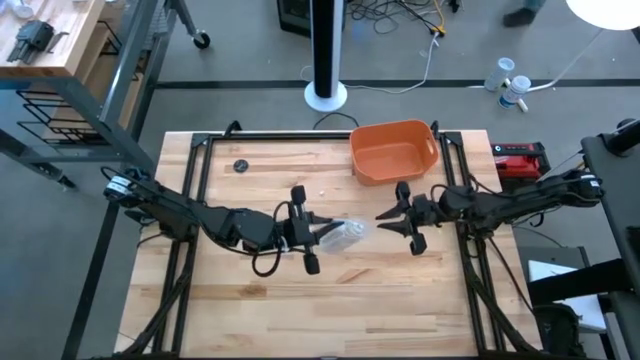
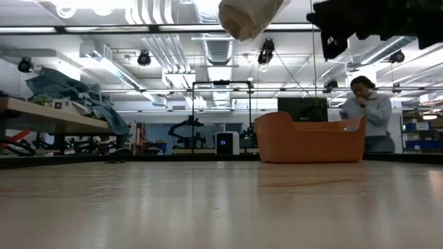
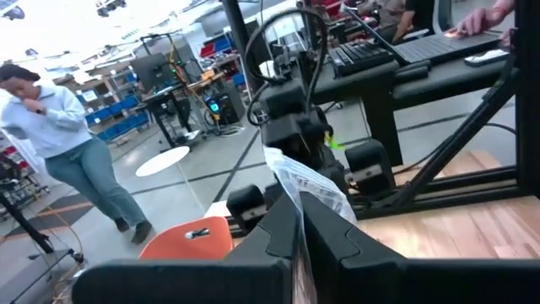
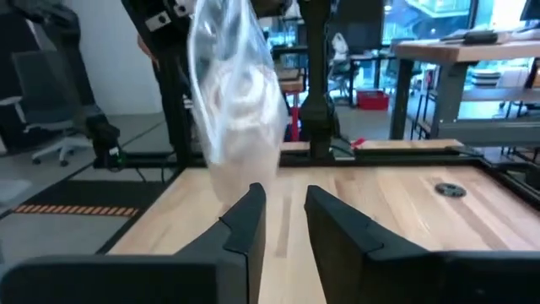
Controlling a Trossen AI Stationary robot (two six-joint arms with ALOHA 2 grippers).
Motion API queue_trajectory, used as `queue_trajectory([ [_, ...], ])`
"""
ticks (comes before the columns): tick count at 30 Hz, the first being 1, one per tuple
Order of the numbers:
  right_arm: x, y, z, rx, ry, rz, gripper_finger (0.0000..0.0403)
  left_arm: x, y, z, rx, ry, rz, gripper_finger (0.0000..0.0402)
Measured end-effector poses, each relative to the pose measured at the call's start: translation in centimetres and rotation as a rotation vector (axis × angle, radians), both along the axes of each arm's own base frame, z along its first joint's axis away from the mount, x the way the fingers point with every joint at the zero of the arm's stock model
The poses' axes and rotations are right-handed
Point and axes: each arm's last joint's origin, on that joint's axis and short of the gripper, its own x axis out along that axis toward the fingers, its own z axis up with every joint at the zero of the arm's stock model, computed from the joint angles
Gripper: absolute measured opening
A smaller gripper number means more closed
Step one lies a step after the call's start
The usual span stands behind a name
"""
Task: Roll bandage
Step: Close the transparent zip bag
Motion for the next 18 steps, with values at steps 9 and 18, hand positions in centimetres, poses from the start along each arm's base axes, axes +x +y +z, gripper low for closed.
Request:
queue_trajectory([
  [9, 0.1, 0.0, -0.3, -0.003, -0.001, 0.000, 0.0106, 0.0, 0.0, 0.2, 0.033, -0.009, 0.003, 0.0000],
  [18, -0.4, 0.6, -1.5, 0.007, -0.280, 0.033, 0.0099, -0.4, -0.9, 1.1, 0.137, -0.067, -0.016, 0.0000],
])
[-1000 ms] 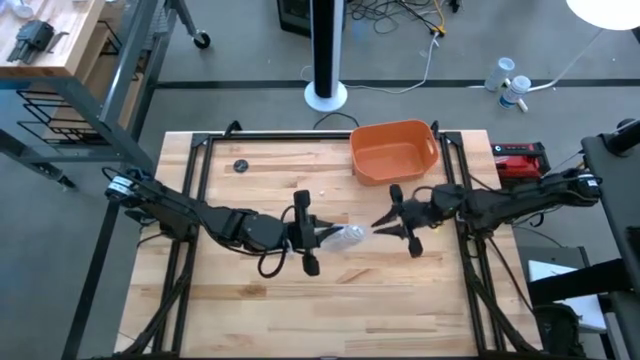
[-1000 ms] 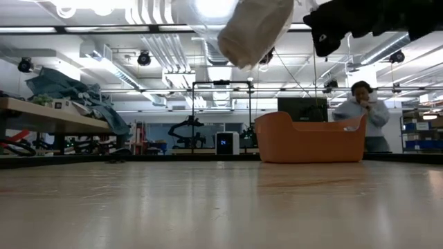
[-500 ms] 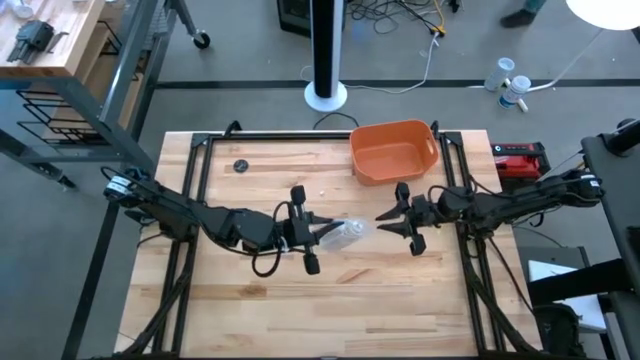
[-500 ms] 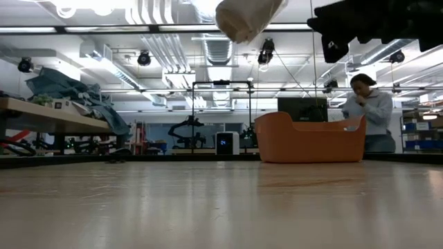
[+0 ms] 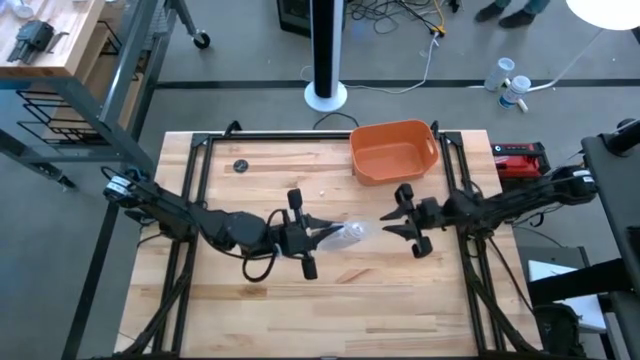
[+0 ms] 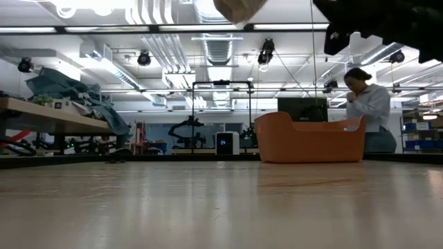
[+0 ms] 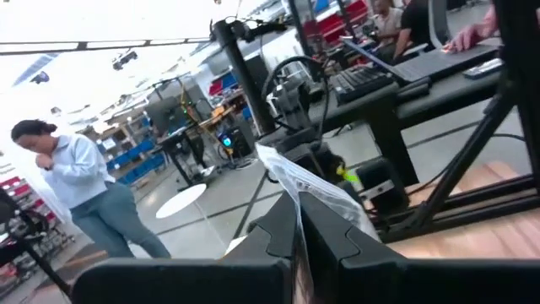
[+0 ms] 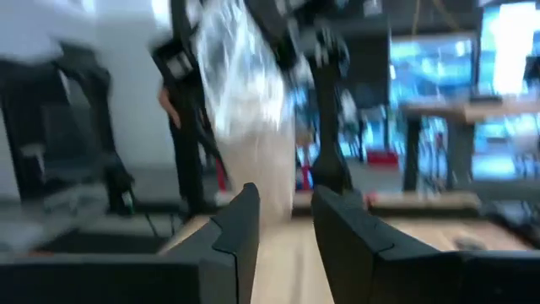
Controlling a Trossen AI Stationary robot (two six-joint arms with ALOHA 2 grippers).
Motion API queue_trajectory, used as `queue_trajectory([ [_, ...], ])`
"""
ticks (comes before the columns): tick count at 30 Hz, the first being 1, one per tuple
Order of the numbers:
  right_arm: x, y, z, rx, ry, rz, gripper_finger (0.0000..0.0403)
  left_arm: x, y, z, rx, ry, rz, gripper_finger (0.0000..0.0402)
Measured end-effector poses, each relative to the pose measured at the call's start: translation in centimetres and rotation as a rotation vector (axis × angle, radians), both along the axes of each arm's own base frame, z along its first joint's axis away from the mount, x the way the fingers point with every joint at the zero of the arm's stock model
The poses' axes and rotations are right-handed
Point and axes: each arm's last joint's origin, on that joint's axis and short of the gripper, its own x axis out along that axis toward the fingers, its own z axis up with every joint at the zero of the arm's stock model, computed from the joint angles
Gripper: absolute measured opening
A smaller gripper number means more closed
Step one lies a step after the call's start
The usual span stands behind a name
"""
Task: Roll bandage
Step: Close the transparent zip bag
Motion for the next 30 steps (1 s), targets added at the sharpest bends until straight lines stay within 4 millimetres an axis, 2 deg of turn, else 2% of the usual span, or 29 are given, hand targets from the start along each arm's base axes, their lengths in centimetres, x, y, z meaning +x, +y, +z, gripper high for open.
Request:
queue_trajectory([
  [5, 0.3, 0.7, -0.6, 0.027, -0.048, 0.040, 0.0086, -0.1, 0.1, -1.2, -0.006, -0.011, 0.004, 0.0000],
  [11, 1.9, 1.6, 0.0, 0.001, -0.066, 0.062, 0.0075, -0.7, 0.2, -2.5, 0.014, -0.113, -0.004, 0.0000],
  [16, 3.0, 1.8, 1.1, -0.003, -0.094, 0.060, 0.0076, -0.8, 0.1, -3.0, 0.030, -0.115, -0.027, 0.0000],
  [23, 3.8, 2.0, 1.1, -0.015, -0.016, 0.094, 0.0117, -1.0, 0.0, -2.6, 0.023, -0.164, -0.050, 0.0000],
  [30, 3.7, 2.0, 1.5, 0.006, -0.037, 0.099, 0.0175, -1.2, -0.1, -2.0, 0.009, -0.224, -0.050, 0.0000],
])
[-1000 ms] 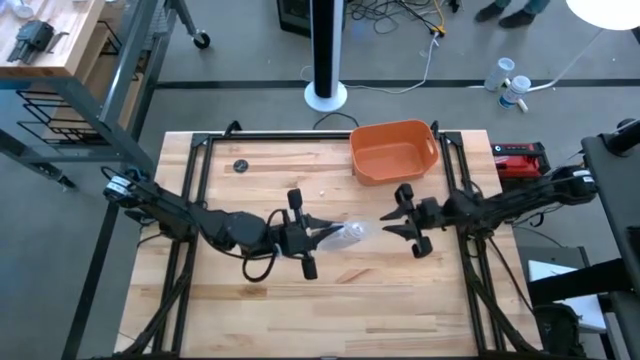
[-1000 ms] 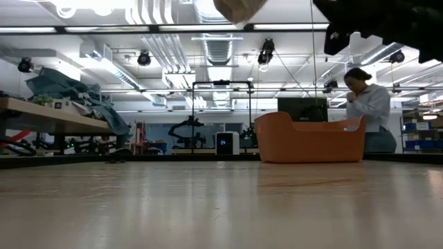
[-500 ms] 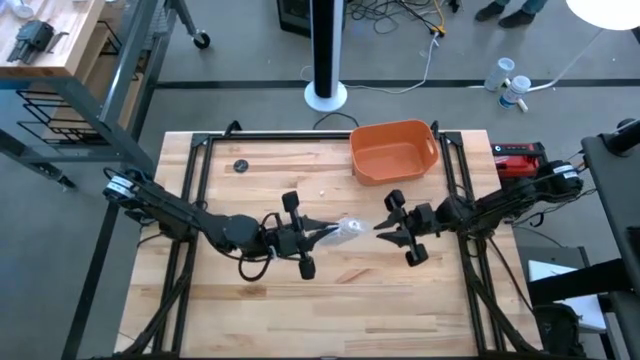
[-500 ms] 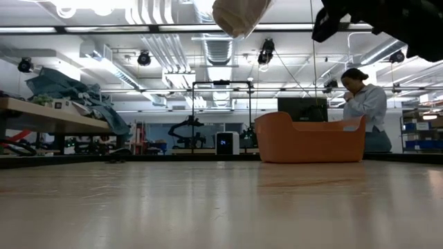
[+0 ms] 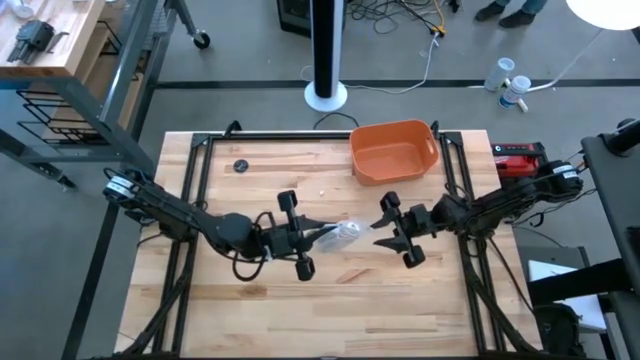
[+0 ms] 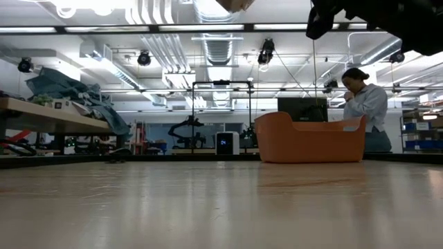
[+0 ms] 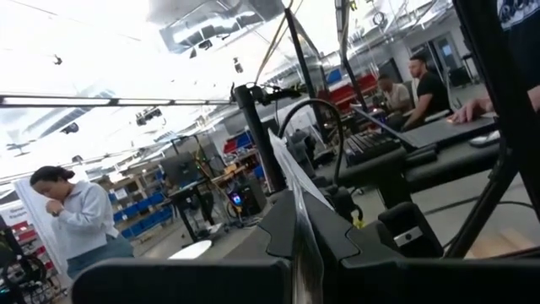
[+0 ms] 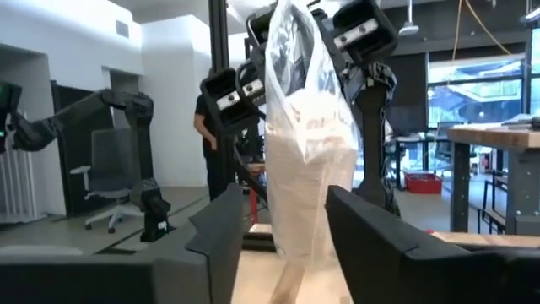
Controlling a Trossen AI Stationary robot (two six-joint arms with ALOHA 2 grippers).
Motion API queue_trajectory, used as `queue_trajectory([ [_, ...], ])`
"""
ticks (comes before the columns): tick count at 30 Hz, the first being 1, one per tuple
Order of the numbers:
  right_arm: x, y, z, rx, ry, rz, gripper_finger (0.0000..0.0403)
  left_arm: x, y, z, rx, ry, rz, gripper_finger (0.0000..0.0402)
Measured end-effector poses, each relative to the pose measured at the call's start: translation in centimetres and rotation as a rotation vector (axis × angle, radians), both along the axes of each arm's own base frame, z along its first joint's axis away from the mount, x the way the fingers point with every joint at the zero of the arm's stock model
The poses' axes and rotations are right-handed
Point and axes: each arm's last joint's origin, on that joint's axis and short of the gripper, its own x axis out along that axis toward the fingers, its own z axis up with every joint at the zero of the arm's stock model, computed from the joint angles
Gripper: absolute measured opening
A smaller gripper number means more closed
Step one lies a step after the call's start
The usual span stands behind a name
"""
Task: Roll bandage
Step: Close the transparent zip bag
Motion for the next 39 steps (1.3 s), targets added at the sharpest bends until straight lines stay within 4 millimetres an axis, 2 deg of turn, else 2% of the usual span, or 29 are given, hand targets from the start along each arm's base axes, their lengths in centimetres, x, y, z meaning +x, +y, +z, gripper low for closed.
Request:
queue_trajectory([
  [6, 1.0, 0.2, 1.5, -0.018, -0.039, -0.010, 0.0198, 0.0, 0.0, 0.0, -0.002, -0.005, 0.000, 0.0000],
  [9, 2.3, 0.4, 1.7, -0.050, 0.051, -0.013, 0.0201, 0.0, 0.0, 0.1, -0.005, -0.012, 0.000, 0.0000],
  [13, 3.4, 0.8, 2.6, -0.088, 0.032, 0.006, 0.0200, 0.0, 0.0, 0.1, -0.001, -0.012, 0.001, 0.0000],
  [20, 3.9, 0.8, 3.9, -0.115, 0.005, -0.013, 0.0187, -0.1, -0.2, 0.2, -0.001, -0.014, -0.008, 0.0000],
  [25, 4.0, 0.8, 3.9, -0.115, 0.014, -0.018, 0.0149, -0.2, -0.7, -0.1, 0.015, 0.019, -0.020, 0.0000],
  [29, 4.0, 0.8, 3.7, -0.114, 0.027, -0.040, 0.0076, -0.4, -1.0, -0.1, 0.015, 0.029, -0.018, 0.0000],
  [32, 3.8, 1.1, 3.6, -0.134, 0.044, -0.024, 0.0015, -0.8, -1.2, 0.0, 0.000, 0.058, 0.051, 0.0000],
  [36, 3.4, 1.2, 3.6, -0.117, 0.104, -0.021, 0.0009, -1.5, -1.5, -0.4, -0.018, 0.154, 0.196, 0.0000],
  [39, 3.3, 1.2, 3.5, -0.103, 0.174, -0.037, 0.0002, -1.6, -1.6, -0.9, -0.020, 0.204, 0.240, 0.0000],
])
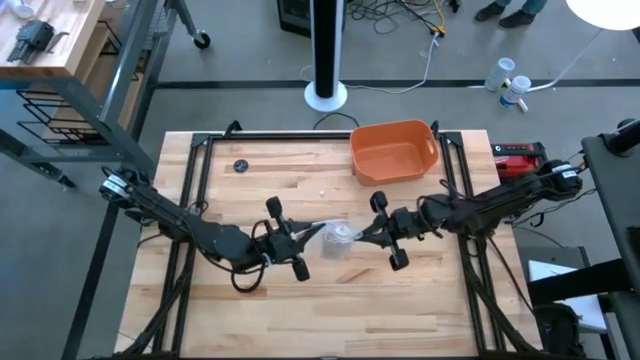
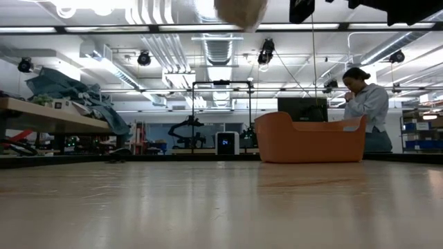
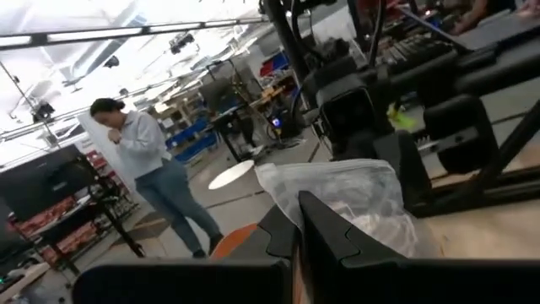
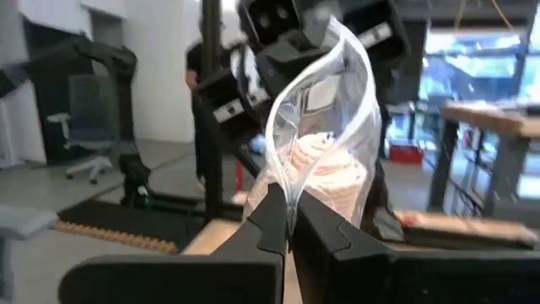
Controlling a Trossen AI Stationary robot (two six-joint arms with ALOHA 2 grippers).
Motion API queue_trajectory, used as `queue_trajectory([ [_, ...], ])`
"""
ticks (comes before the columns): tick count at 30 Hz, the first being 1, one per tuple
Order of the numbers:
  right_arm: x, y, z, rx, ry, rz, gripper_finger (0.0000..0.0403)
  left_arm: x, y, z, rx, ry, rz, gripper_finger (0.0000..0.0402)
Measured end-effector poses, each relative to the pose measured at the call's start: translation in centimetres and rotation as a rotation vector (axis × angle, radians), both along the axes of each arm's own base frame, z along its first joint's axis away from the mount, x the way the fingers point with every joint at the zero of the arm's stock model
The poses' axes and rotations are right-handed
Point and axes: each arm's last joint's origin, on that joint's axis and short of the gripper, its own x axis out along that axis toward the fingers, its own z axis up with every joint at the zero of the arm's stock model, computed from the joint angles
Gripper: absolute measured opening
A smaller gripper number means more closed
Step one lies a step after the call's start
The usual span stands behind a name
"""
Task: Roll bandage
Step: Close the transparent zip bag
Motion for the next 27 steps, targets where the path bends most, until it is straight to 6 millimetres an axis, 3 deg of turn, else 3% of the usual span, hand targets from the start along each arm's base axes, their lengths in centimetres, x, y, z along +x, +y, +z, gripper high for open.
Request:
queue_trajectory([
  [11, 0.4, 0.1, 0.4, 0.000, 0.098, -0.002, 0.0005, 0.2, -0.3, -0.9, 0.024, 0.071, -0.057, 0.0000],
  [19, -0.5, -0.1, 0.8, 0.026, 0.155, -0.008, 0.0067, 0.1, -0.4, -1.6, 0.021, 0.136, -0.054, 0.0000],
  [27, -1.7, -0.4, 1.2, 0.044, 0.208, -0.010, 0.0104, 0.0, -0.3, -1.9, -0.018, 0.146, -0.025, 0.0000],
])
